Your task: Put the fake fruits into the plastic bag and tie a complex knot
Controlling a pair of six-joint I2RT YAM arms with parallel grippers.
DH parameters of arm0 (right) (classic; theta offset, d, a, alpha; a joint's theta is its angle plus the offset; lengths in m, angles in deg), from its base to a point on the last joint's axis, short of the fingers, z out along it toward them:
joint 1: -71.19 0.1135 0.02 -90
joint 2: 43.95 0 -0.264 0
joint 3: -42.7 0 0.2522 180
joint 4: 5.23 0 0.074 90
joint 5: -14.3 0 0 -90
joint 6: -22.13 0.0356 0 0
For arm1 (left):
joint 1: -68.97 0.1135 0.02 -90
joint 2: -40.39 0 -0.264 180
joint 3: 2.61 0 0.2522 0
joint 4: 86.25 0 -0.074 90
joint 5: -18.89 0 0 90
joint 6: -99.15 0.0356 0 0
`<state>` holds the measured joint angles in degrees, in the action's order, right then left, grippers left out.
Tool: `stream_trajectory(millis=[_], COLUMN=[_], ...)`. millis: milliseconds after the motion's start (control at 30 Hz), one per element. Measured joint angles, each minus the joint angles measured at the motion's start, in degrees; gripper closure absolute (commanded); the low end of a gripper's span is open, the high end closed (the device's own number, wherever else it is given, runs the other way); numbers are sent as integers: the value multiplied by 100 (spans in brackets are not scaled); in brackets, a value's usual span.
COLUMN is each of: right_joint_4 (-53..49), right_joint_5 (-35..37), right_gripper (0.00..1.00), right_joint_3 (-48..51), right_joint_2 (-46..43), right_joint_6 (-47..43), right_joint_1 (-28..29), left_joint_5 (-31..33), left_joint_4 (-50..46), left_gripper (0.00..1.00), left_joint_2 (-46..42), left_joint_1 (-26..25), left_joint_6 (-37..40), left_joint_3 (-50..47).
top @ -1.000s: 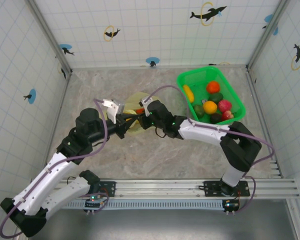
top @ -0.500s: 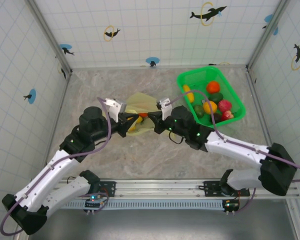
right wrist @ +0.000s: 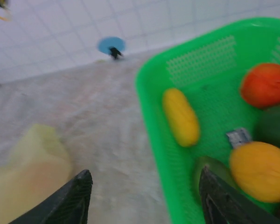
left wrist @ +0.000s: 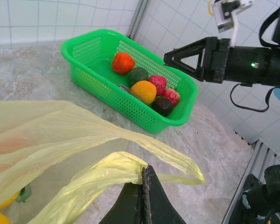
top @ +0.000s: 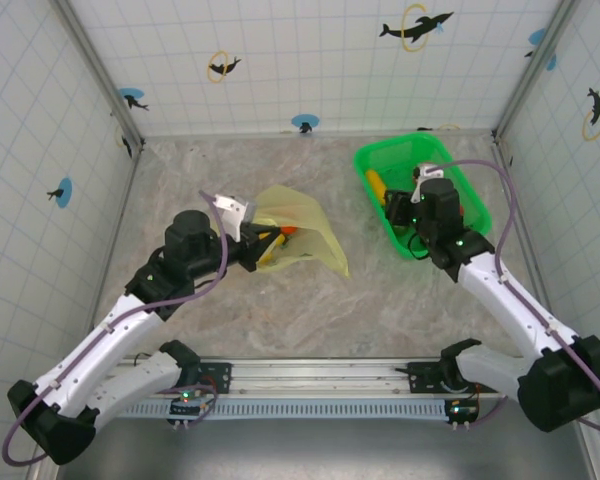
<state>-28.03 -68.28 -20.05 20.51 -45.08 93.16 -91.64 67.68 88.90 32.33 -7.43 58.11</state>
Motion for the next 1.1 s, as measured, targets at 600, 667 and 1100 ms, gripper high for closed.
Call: stream_trajectory(millis=[600,667,1100], right_joint_4=[-802,-837,-697], right_joint_5=[339,391,400], right_gripper=[22,20,26], right_joint_3=[-966,-1174,-1556], right_joint_2=[2708,3016,3871], right_joint_6=[-286,-280,-205], right_joint_1=[-1161,-1187,-1333], left_joint_5=[-413,-439,-455], left_joint_4=[426,428,540], left_gripper=[100,100,100], left_joint_2=[264,302,315], left_joint_1=[0,0,0], left_joint_6=[-146,-153,-170], left_joint_3=[-402,-413,-413])
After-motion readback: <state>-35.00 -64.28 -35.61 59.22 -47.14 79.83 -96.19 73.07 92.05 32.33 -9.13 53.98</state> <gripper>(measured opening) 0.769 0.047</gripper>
